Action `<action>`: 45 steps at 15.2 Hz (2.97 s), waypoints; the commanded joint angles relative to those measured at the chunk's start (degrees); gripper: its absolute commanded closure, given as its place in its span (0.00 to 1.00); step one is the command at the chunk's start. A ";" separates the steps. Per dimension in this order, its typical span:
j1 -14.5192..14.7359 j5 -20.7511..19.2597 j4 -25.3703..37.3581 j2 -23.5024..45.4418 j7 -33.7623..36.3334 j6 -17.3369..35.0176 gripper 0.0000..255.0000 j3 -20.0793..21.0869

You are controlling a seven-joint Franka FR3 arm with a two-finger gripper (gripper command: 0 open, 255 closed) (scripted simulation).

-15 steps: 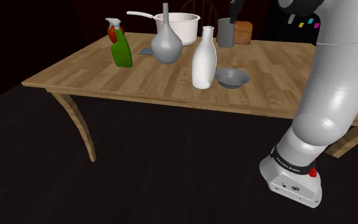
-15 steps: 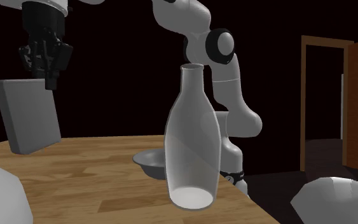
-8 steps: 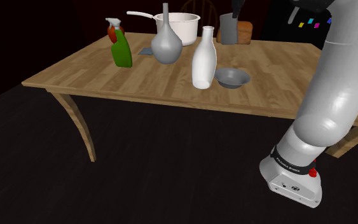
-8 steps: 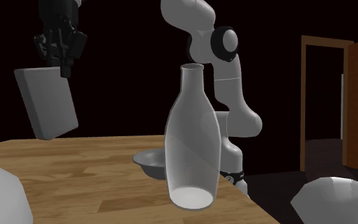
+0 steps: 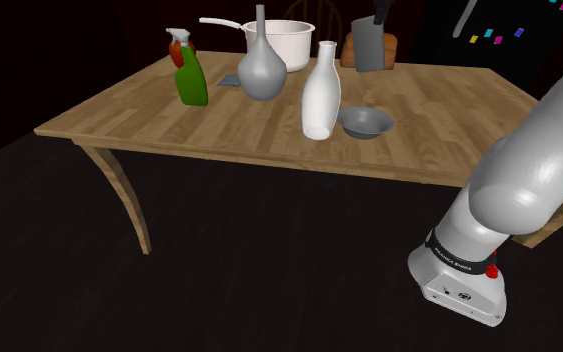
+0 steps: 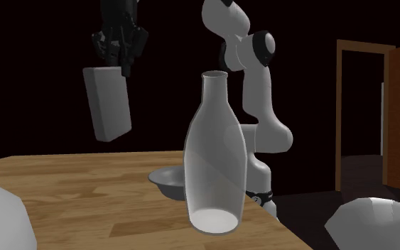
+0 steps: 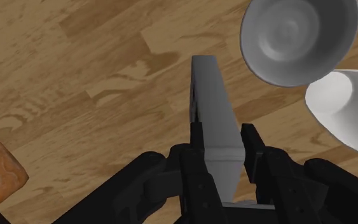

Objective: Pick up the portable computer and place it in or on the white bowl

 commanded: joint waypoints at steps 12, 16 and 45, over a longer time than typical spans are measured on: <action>1.31 -4.43 -17.54 -25.11 15.01 -7.89 1.00 13.30; 1.15 -4.52 -21.22 -26.99 15.73 -6.14 1.00 13.73; 0.07 -6.40 -42.77 -32.64 17.14 9.79 1.00 12.23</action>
